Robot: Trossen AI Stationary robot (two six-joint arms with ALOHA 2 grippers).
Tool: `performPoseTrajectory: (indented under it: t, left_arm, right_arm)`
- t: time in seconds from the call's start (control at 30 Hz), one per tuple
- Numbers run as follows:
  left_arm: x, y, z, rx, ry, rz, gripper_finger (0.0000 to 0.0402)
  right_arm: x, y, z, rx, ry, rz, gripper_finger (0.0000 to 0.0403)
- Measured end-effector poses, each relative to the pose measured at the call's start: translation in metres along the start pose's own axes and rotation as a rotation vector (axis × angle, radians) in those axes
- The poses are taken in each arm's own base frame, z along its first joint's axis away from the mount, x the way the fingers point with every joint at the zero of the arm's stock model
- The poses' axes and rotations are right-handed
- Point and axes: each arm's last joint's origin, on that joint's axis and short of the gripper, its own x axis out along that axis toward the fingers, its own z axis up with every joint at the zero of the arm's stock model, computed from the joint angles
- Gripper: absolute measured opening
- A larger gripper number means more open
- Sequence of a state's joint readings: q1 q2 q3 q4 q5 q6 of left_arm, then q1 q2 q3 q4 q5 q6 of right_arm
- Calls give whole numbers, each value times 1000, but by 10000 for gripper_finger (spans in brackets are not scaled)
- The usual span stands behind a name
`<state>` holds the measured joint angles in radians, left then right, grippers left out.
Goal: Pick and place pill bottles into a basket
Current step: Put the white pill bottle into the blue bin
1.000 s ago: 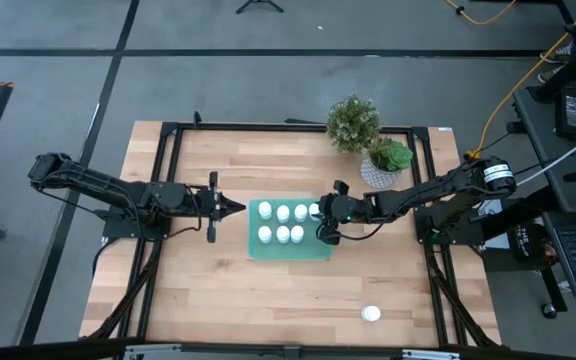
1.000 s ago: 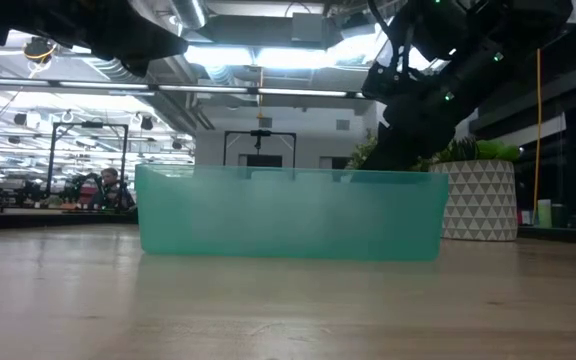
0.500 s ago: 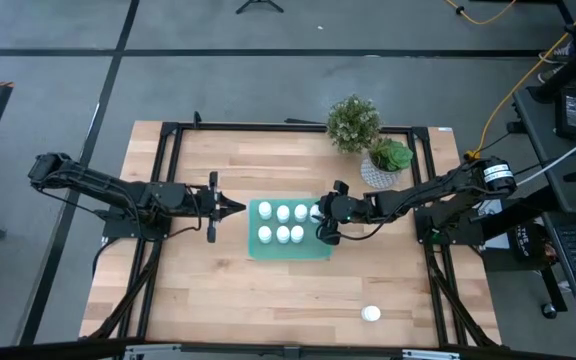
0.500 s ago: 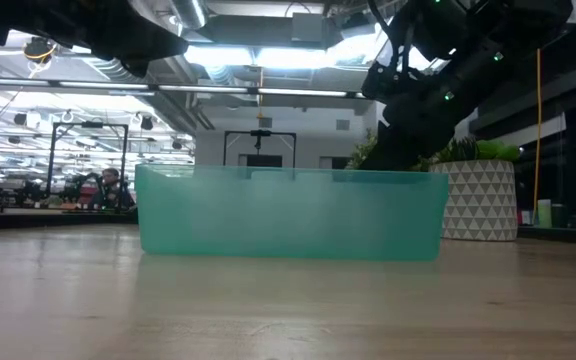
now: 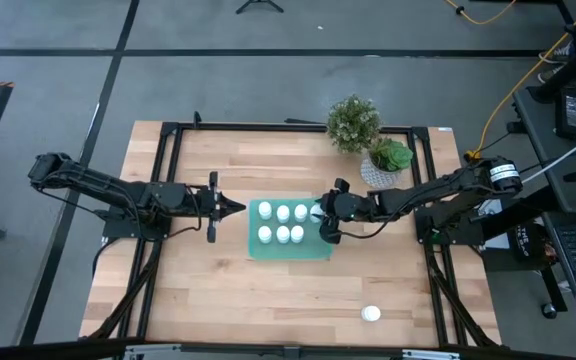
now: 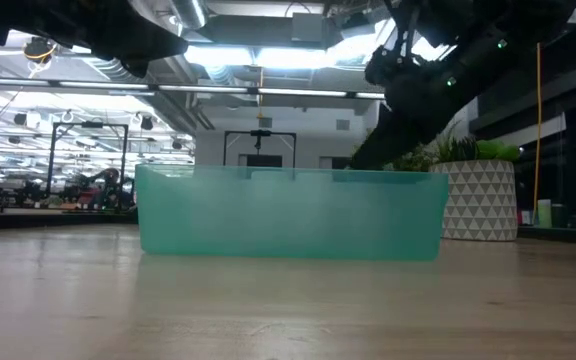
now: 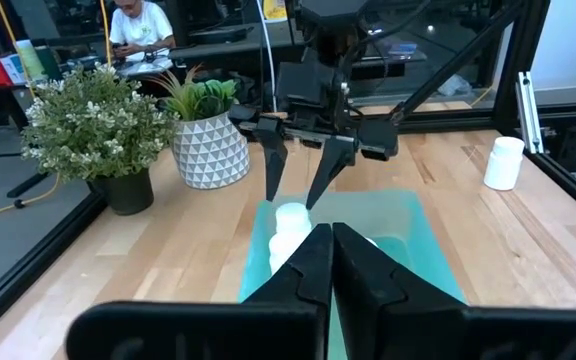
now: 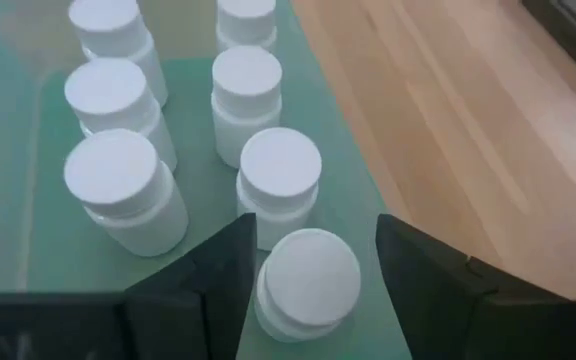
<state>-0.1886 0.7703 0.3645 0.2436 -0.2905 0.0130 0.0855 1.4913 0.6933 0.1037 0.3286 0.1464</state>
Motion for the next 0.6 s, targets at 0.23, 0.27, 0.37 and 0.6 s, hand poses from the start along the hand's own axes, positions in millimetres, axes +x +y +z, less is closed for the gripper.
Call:
performPoseTrajectory:
  t: [0.23, 0.27, 0.37, 0.6]
  left_arm:
    - [0, 0, 0, 7, 0, 1, 2]
    - [0, 0, 0, 7, 0, 1, 3]
    - [0, 0, 0, 7, 0, 1, 7]
    - [0, 0, -1, 1, 6, 1, 2]
  right_arm:
    - [-27, -4, 15, -34, -76, 23, 209]
    - [-34, -4, 18, -34, -100, 33, 209]
    - [-55, -6, 24, -74, -134, 50, 209]
    - [-99, -11, 11, -76, -28, 84, 173]
